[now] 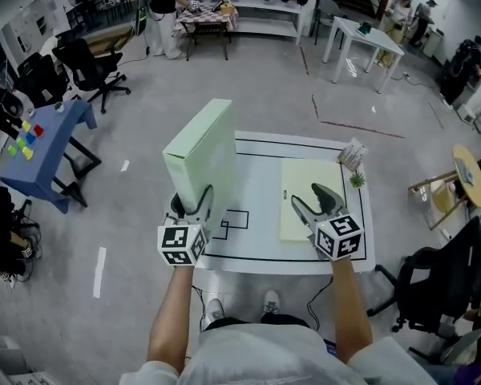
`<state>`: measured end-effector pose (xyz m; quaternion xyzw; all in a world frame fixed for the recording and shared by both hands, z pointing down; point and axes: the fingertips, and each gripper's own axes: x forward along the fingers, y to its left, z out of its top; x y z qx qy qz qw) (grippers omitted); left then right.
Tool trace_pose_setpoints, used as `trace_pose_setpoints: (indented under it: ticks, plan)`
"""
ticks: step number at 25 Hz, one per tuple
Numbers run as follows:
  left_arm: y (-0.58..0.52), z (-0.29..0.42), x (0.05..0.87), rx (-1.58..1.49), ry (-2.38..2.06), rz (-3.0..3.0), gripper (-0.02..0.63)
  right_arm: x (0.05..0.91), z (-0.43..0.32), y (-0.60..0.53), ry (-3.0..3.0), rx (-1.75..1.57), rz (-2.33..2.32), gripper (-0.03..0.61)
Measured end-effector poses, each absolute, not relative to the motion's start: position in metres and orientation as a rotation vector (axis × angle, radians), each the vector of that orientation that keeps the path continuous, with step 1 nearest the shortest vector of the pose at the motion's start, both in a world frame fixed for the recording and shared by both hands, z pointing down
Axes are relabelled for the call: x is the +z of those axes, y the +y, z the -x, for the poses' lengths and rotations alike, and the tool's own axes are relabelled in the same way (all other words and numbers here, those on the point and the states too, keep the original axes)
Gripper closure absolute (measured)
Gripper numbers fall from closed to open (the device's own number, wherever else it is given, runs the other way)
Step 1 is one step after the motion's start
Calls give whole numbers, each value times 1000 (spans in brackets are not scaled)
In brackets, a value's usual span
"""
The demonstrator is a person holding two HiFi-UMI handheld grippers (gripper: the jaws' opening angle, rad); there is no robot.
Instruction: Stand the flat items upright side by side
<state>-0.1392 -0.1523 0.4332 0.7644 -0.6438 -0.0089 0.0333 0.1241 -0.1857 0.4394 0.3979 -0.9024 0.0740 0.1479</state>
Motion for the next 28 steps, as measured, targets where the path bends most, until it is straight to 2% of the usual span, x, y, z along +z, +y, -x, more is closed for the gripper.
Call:
trace_pose_setpoints:
  ticks: [16, 28]
  plan:
    - [-182, 82, 499, 72, -2233, -2330, 333, 491, -185, -204, -2572, 310, -1059, 308]
    - [-182, 80, 541, 131, -2264, -2158, 295, 492, -203, -210, -2567, 302, -1083, 318]
